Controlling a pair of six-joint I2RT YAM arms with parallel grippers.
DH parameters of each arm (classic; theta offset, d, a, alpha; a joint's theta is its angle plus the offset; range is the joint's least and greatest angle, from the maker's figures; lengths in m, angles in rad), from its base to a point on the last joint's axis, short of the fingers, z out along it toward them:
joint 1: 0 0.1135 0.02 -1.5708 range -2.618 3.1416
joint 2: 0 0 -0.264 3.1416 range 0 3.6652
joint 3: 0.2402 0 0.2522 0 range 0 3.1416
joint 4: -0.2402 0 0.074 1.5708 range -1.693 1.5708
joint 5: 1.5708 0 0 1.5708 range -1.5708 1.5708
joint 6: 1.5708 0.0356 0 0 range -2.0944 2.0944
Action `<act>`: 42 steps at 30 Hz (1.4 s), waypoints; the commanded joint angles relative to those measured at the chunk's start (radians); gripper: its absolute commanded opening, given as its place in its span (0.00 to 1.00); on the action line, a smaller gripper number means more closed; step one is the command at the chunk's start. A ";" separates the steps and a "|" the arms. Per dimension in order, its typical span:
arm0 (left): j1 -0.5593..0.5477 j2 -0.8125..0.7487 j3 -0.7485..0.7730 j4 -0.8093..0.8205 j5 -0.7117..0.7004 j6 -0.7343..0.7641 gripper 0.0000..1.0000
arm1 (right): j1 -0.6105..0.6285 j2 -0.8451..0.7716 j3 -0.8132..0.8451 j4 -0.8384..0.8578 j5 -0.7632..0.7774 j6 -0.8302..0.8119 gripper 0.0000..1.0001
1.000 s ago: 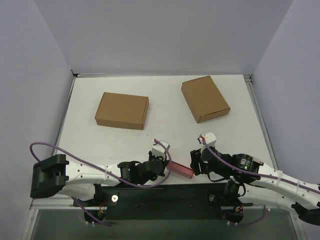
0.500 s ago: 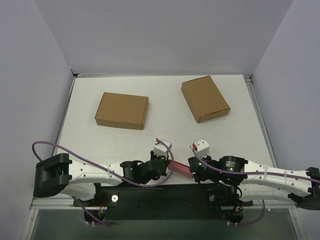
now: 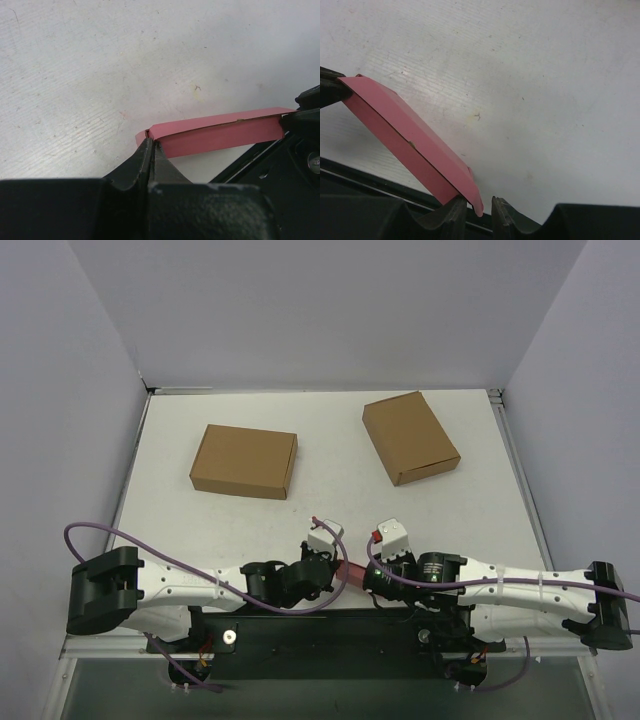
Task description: Fold the paper box
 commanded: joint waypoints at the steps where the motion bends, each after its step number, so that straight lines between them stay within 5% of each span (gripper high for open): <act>1: -0.011 0.055 -0.028 -0.215 0.085 0.006 0.00 | 0.008 0.003 -0.024 -0.037 0.044 0.027 0.24; 12: -0.013 0.059 -0.021 -0.221 0.085 0.014 0.00 | 0.011 0.002 -0.029 -0.018 0.041 -0.017 0.18; 19: -0.011 0.063 -0.012 -0.226 0.087 0.017 0.00 | 0.011 0.002 -0.035 -0.017 0.021 -0.029 0.00; 32: -0.011 0.075 0.005 -0.250 0.079 0.027 0.00 | 0.029 -0.009 -0.017 -0.024 0.028 -0.025 0.00; 36: -0.009 0.080 0.016 -0.261 0.079 0.027 0.00 | 0.029 -0.049 0.012 -0.058 0.023 0.009 0.35; 39: -0.011 0.085 0.022 -0.261 0.082 0.027 0.00 | 0.031 -0.073 0.009 -0.079 0.021 0.018 0.48; 42: -0.011 0.091 0.025 -0.264 0.082 0.031 0.00 | 0.031 -0.084 0.003 -0.090 0.020 0.020 0.46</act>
